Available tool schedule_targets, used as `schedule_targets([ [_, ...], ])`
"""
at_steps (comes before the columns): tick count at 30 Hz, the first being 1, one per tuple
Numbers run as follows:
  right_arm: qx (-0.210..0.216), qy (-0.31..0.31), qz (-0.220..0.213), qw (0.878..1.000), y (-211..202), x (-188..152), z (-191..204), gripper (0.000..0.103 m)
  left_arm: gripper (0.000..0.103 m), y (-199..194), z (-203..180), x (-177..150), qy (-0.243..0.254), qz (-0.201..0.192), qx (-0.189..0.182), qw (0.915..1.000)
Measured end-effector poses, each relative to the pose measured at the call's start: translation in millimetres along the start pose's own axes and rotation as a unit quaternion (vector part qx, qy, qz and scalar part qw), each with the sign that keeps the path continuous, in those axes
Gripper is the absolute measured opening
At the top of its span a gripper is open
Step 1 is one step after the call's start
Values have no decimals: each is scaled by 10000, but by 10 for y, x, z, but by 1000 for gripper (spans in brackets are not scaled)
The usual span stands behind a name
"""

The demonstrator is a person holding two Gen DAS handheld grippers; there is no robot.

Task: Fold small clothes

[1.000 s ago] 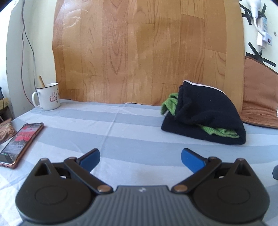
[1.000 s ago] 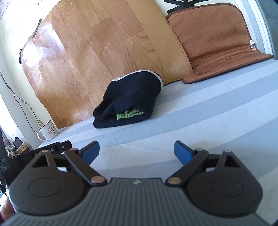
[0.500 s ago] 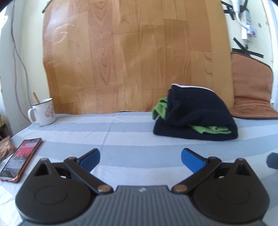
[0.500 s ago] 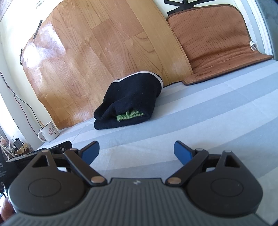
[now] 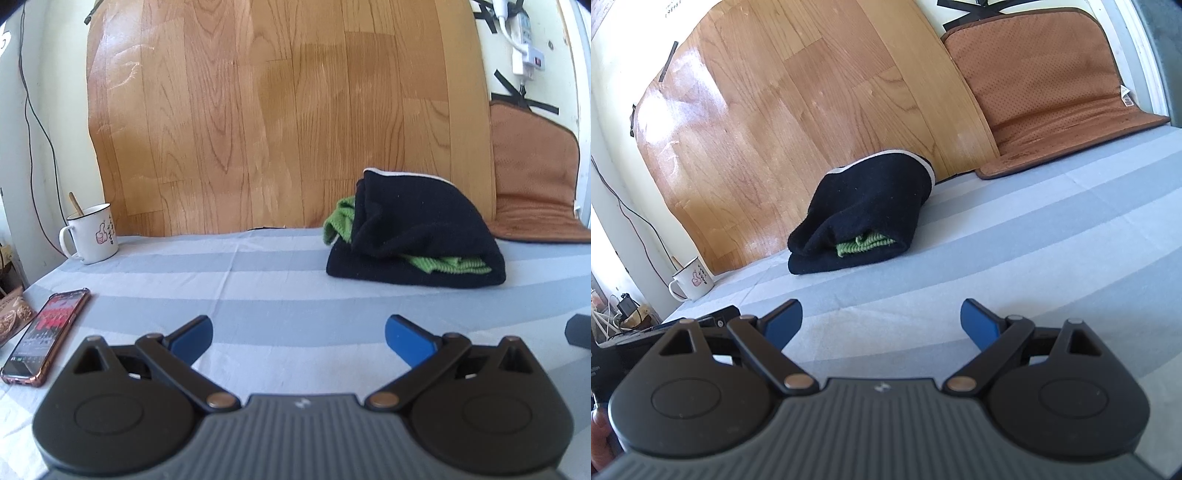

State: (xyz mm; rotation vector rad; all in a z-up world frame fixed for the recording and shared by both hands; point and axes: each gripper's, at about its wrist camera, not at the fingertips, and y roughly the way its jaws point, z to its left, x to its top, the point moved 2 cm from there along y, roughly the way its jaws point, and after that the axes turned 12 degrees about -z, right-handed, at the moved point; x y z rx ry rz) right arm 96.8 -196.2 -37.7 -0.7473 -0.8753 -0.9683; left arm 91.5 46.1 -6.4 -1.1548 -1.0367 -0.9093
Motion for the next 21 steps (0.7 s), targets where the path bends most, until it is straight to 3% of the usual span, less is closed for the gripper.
schedule_targets([
  [9,10,2,1,10000,3,4,-3,94,103,21,4,-21,99,92,252,9996],
  [21,13,11,-3,10000,-1,5,-2,94,103,56,-8,-33,199,195,282,9992],
])
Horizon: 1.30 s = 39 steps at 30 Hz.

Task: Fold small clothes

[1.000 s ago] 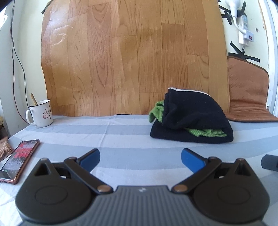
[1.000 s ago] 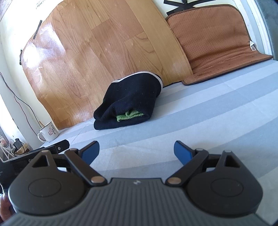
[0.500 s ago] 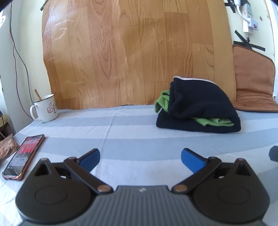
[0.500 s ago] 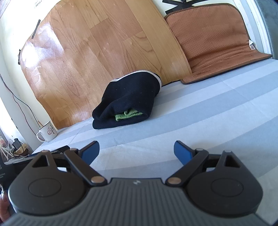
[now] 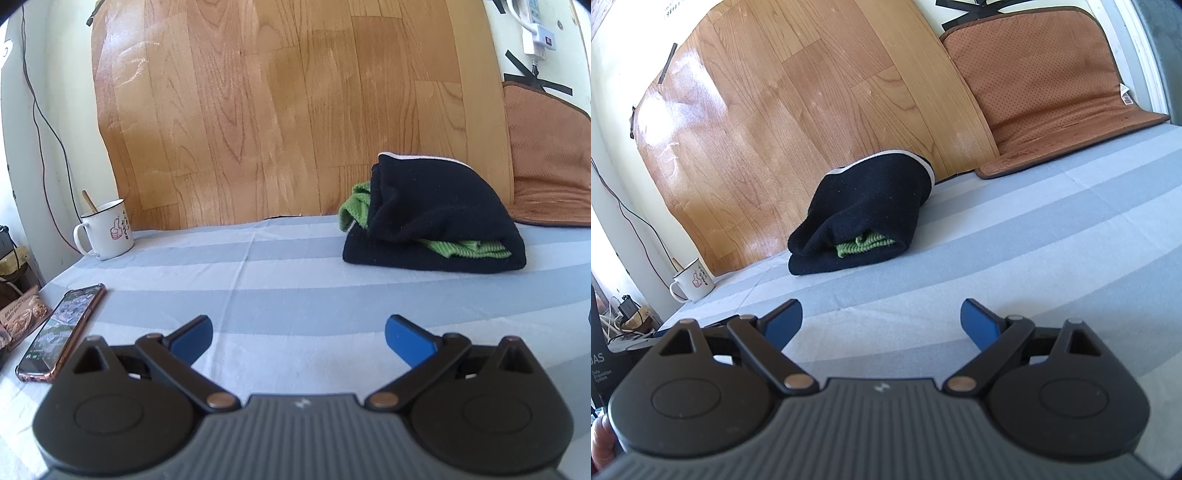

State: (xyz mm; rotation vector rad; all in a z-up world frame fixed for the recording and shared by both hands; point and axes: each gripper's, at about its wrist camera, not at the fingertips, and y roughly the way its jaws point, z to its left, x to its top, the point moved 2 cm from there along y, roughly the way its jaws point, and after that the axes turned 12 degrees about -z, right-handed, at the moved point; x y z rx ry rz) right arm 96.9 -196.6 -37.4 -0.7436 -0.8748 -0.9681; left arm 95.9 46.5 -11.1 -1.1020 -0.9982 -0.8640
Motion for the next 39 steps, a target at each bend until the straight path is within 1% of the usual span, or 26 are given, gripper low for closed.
schedule_targets([
  [11,4,0,3,10000,3,0,-3,94,103,17,-8,-19,61,76,-69,9999],
  [19,6,0,2,10000,5,-1,-4,94,103,25,-5,-26,18,140,-202,9997],
  [28,7,2,8,10000,7,1,-4,94,103,31,-2,-21,-3,178,-253,9995],
  [39,-17,17,45,10000,18,-19,-6,94,103,24,23,-13,-127,193,-406,9989],
])
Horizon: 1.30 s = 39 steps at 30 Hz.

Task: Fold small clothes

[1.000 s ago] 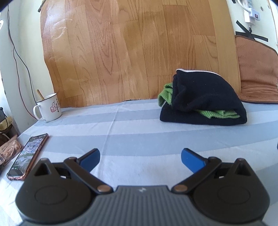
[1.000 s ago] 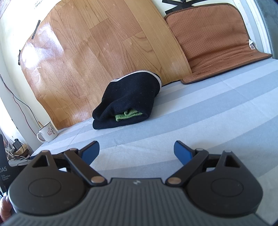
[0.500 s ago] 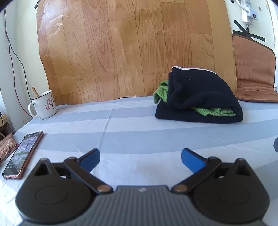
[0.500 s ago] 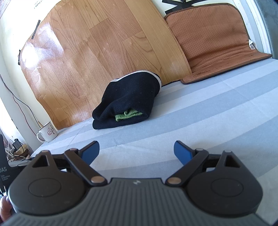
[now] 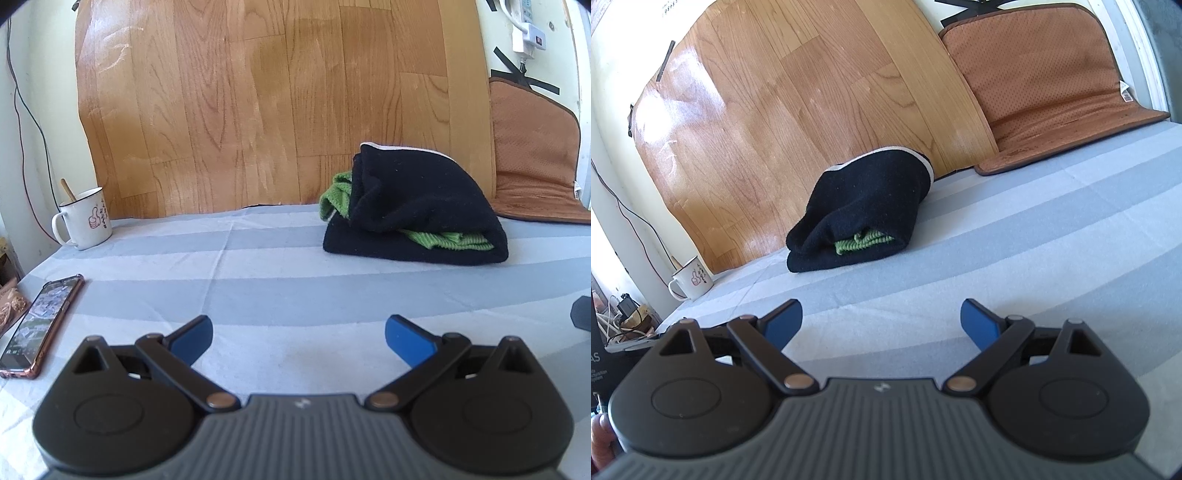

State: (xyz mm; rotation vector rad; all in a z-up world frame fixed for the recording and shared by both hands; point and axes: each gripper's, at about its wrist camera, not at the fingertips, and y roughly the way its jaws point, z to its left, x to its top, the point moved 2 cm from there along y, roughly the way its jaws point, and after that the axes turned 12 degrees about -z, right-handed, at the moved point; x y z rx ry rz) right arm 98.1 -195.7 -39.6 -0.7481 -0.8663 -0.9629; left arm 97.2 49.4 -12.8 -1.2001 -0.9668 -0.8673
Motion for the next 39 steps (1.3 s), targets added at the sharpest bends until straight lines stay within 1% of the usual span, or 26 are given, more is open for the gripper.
schedule_targets([
  [6,-8,13,49,10000,12,-2,3,94,103,-12,2,2,-33,7,-110,9999],
  [15,-8,46,58,10000,14,4,-1,94,103,-6,3,-3,-53,90,-183,9998],
  [26,0,49,34,10000,13,5,-1,94,103,21,9,-12,-54,204,-166,9996],
  [39,-2,48,36,10000,13,5,-5,94,103,33,-3,-22,-5,220,-63,9997],
])
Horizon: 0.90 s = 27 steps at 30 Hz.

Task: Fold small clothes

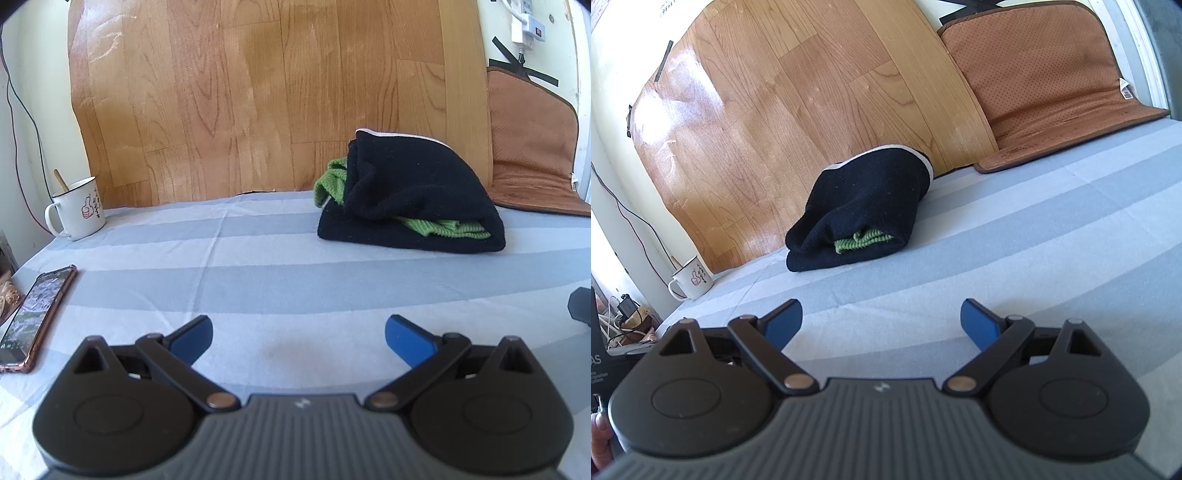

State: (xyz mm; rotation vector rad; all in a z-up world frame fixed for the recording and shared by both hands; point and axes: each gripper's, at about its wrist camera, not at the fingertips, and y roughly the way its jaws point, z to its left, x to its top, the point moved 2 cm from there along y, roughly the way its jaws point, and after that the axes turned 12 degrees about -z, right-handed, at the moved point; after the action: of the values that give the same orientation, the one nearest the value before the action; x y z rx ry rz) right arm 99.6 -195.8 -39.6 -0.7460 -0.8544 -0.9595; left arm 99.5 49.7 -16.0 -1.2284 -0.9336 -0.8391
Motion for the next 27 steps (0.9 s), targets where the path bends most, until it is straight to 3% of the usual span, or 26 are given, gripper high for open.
schedule_targets([
  [27,0,2,-2,10000,-2,1,1,94,103,50,-8,-20,91,194,100,9997],
])
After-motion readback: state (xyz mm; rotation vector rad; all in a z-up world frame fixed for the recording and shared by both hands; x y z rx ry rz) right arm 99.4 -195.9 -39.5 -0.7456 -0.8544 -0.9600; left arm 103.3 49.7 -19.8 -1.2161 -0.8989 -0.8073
